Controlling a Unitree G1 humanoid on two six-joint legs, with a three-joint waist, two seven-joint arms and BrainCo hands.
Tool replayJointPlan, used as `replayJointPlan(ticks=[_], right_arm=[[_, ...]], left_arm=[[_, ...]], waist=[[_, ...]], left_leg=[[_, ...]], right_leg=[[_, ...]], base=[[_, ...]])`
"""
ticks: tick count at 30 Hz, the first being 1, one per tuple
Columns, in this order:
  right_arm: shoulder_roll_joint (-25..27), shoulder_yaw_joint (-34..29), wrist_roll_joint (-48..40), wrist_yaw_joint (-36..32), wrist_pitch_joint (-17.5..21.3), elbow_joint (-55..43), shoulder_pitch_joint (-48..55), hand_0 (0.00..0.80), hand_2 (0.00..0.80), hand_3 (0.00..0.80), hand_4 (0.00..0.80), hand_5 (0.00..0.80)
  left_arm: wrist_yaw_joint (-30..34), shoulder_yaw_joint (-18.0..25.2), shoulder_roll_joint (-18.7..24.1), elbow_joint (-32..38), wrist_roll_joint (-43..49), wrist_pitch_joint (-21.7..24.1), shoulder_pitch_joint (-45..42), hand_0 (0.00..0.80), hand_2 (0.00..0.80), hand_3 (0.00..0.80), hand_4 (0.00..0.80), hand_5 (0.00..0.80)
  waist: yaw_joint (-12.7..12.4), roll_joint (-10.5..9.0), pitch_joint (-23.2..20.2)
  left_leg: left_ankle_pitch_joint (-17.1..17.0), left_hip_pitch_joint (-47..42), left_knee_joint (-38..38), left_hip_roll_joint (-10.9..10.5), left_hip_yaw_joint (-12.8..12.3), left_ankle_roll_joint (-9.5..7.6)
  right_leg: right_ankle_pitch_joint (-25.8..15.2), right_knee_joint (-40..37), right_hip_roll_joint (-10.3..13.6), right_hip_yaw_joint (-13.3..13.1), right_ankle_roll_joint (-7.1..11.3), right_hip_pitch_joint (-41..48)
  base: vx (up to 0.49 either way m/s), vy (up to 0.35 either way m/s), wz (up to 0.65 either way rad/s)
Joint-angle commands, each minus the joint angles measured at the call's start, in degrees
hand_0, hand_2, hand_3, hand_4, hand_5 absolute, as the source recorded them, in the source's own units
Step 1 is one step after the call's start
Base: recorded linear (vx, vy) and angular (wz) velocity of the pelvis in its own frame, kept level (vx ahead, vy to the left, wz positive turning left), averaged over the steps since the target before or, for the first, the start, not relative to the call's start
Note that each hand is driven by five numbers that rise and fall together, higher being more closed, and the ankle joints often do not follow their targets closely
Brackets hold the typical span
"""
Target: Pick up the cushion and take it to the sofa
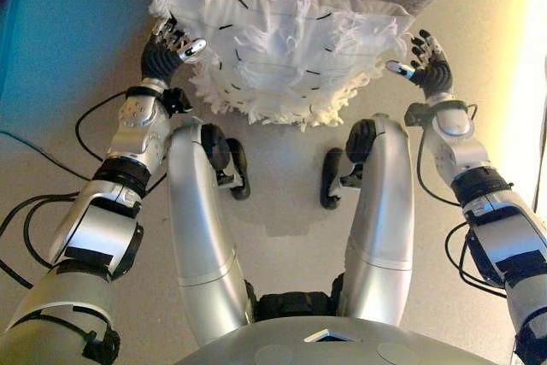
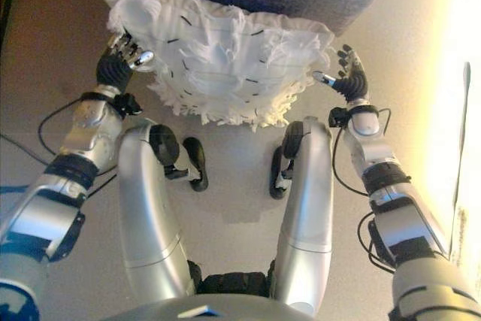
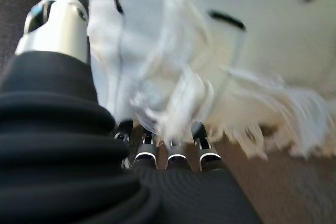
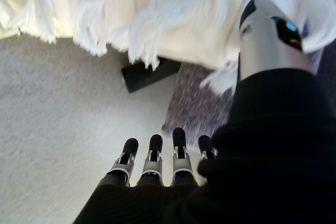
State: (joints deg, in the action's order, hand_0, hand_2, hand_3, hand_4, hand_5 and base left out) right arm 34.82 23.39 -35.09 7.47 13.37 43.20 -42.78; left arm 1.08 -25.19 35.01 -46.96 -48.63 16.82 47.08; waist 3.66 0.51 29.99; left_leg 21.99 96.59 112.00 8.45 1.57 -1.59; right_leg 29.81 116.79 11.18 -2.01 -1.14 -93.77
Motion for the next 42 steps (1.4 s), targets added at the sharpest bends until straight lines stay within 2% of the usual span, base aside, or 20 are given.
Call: replayJointPlan(ticks=[1,6,12,21,27,35,42], right_arm=[[1.23,-0.53,-3.04,-0.89,4.45,-5.21,-3.39,0.0,0.0,0.0,0.0,0.0],[0.14,0.65,-4.5,-2.72,5.06,-5.16,-4.45,0.0,0.0,0.0,0.0,0.0],[-1.9,1.5,-6.18,-3.34,6.39,-6.23,-3.57,0.0,0.0,0.0,0.0,0.0],[-4.48,1.64,-7.27,-3.86,6.85,-8.02,-2.65,0.0,0.0,0.0,0.0,0.0],[-6.04,3.68,-7.91,-10.67,2.46,-8.21,-4.36,0.0,0.0,0.0,0.0,0.0],[-7.28,6.19,-9.68,-13.66,-1.51,-7.12,-7.03,0.0,0.0,0.0,0.0,0.0],[-9.18,6.94,-10.22,-13.2,-3.86,-7.5,-8.44,0.0,0.0,0.0,0.0,0.0]], left_arm=[[2.67,-2.06,-0.13,0.07,-2.36,0.84,5.65,0.0,0.0,0.0,0.0,0.0],[1.95,-4.12,-0.87,-2.98,-3.16,-1.15,9.02,0.0,0.0,0.0,0.0,0.0],[-1.56,-3.41,-1.97,-5.08,-6.22,-1.45,9.59,0.0,0.0,0.0,0.0,0.0],[-2.5,-3.06,-3.41,-4.76,-5.68,-1.45,8.16,0.0,0.0,0.0,0.0,0.0],[-1.87,-3.37,-4.37,-3.69,-4.89,-1.73,7.5,0.0,0.0,0.0,0.0,0.0],[0.65,-4.95,-5.49,-2.45,-4.52,-2.1,7.29,0.0,0.0,0.0,0.0,0.0],[-0.19,-6.36,-7.78,-0.72,-1.84,-2.3,7.26,0.0,0.0,0.0,0.0,0.0]], waist=[[-0.44,0.73,-0.2],[0.18,0.12,-0.2],[0.7,-0.19,-0.2],[1.02,-0.03,-0.2],[0.56,0.49,-0.2],[-0.13,0.78,-0.2],[-0.68,0.79,-0.2]], left_leg=[[15.39,-6.64,5.62,0.32,-2.37,-2.64],[15.98,-6.64,7.89,1.02,-2.16,-2.89],[16.69,-6.64,10.45,1.53,-2.0,-2.99],[17.24,-6.64,12.63,1.39,-1.97,-2.68],[17.34,-6.64,13.28,0.99,-1.99,-2.61],[17.28,-6.64,14.63,0.52,-2.03,-2.63],[17.4,-6.64,15.38,-0.08,-2.41,-2.7]], right_leg=[[3.52,0.9,0.8,4.11,-3.24,3.81],[3.91,2.58,1.07,4.0,-3.69,3.81],[4.4,4.41,1.24,3.87,-4.11,3.81],[4.96,6.37,1.17,3.68,-4.31,3.81],[5.07,6.95,1.2,3.64,-4.33,3.81],[5.09,8.24,1.41,3.75,-4.54,3.81],[5.04,8.77,1.2,3.88,-4.58,3.81]], base=[[0.008,0.003,-0.25],[0.012,0.002,-0.04],[0.022,-0.003,-0.03],[0.003,-0.004,0.0],[-0.002,-0.019,0.03],[0.013,-0.028,0.06],[0.002,-0.002,0.0]])
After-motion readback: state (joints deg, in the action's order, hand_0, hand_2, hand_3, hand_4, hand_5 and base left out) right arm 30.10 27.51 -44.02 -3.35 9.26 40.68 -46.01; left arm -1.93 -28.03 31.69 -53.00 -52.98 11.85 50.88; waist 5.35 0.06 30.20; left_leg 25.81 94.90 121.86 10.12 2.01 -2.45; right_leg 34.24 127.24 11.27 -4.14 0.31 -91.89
